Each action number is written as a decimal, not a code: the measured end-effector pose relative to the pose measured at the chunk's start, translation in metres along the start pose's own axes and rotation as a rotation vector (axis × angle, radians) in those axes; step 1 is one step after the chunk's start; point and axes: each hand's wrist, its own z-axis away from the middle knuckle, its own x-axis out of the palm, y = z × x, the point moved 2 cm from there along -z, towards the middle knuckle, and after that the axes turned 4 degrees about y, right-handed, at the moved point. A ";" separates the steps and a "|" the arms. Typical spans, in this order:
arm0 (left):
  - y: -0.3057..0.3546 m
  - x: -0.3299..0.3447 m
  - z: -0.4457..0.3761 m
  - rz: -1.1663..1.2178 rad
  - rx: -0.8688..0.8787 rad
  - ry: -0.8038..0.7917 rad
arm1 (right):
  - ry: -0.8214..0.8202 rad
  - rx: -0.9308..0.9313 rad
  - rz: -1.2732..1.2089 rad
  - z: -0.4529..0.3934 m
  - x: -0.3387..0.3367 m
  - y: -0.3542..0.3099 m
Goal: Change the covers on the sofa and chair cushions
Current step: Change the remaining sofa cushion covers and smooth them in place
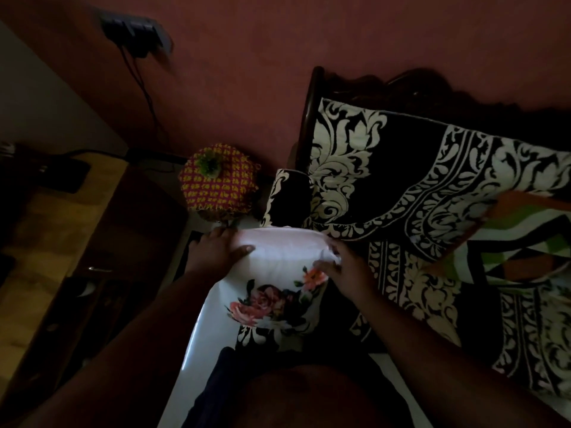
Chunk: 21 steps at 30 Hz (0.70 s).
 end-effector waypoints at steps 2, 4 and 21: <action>-0.001 -0.001 -0.001 0.029 0.104 -0.001 | 0.084 -0.012 0.031 0.010 0.005 0.010; -0.004 -0.001 0.002 0.056 0.179 0.039 | 0.182 0.077 0.000 0.008 -0.003 0.015; 0.209 0.070 -0.044 0.255 0.193 -0.187 | 0.342 0.421 0.008 -0.005 -0.111 0.171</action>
